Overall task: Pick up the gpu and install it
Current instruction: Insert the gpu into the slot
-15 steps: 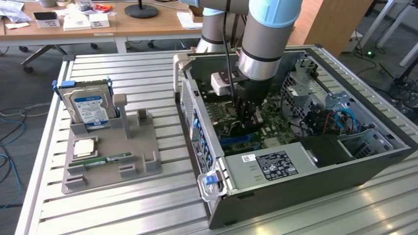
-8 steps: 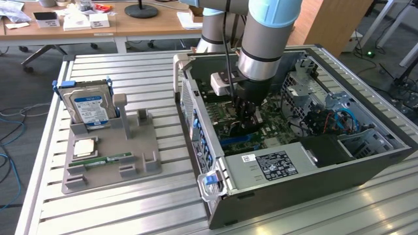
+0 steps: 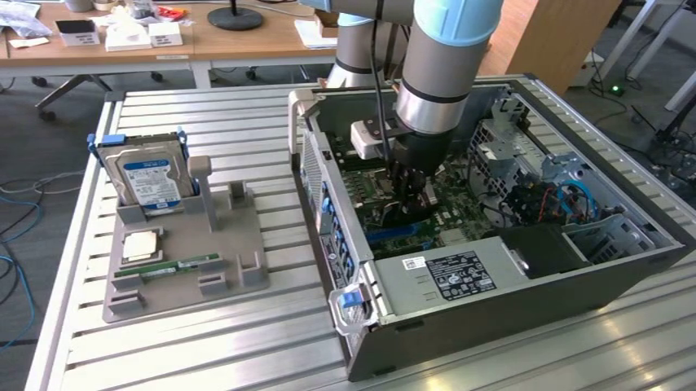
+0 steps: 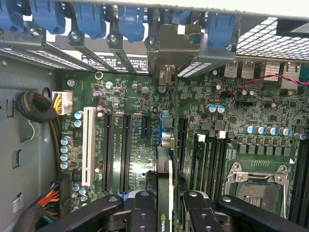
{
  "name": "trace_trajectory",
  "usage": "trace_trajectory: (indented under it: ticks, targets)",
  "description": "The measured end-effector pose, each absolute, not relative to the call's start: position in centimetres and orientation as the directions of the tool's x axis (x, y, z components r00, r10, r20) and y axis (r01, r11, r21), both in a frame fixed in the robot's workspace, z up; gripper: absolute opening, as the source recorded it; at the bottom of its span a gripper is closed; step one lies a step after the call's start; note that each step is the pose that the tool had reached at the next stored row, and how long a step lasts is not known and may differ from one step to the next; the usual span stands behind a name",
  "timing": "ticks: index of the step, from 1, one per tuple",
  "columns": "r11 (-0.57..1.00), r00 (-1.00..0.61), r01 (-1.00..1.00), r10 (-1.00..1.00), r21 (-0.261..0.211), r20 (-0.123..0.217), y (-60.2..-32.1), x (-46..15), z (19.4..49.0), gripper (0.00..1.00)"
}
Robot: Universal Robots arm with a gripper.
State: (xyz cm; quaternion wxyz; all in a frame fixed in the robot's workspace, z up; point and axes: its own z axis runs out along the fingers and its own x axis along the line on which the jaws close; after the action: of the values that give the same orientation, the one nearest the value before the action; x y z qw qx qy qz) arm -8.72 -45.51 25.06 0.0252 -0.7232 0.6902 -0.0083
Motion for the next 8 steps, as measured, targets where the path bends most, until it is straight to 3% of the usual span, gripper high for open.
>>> trace_trajectory:
  ticks: [8]
  targets:
    - [-0.046,0.047,-0.998,-0.999,-0.048,-0.023,-45.52,-8.71,25.07,0.26]
